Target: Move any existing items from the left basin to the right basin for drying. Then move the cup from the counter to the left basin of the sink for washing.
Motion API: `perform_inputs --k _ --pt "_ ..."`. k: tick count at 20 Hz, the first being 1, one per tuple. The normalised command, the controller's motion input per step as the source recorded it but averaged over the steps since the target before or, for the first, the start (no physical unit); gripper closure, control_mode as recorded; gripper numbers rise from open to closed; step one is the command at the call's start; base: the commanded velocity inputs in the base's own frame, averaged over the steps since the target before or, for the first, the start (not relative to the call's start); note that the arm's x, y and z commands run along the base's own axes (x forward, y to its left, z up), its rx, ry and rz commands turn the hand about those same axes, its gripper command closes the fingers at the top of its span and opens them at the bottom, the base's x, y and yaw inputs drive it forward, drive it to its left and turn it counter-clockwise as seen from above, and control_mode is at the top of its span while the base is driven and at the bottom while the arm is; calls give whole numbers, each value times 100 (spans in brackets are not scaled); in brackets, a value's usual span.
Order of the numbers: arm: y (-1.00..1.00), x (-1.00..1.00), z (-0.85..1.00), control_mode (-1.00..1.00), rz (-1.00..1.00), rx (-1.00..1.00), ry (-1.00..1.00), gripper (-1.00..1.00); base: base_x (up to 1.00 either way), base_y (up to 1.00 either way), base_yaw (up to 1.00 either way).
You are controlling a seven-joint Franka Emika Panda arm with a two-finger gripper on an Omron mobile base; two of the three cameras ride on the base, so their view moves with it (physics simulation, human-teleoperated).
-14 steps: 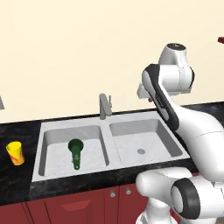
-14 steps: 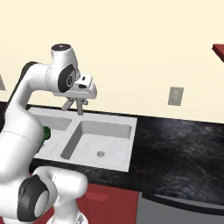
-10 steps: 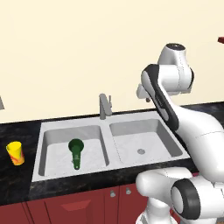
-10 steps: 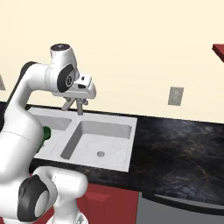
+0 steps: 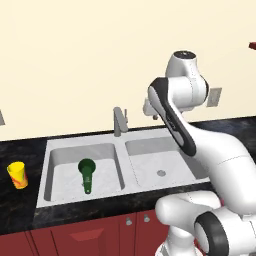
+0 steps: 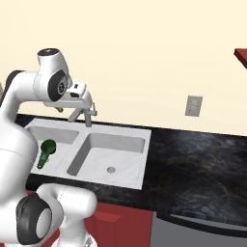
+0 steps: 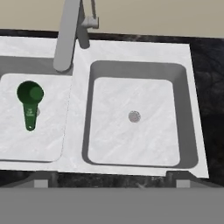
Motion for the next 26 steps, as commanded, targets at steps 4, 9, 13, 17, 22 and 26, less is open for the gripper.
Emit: perform_inputs --k 4,9,13,17,22,26 --pt "55 -20 -11 -100 0 -5 0 -100 0 0 0" --pt "52 -11 -21 -100 0 -1 0 -100 0 0 0" --pt "47 0 -30 -100 0 -2 0 -100 0 0 0" --pt "47 0 -35 -100 0 -1 0 -100 0 0 0" --pt "45 -4 -35 -100 0 0 0 -100 0 0 0" --pt "44 0 -32 -100 0 0 0 -100 0 0 0"
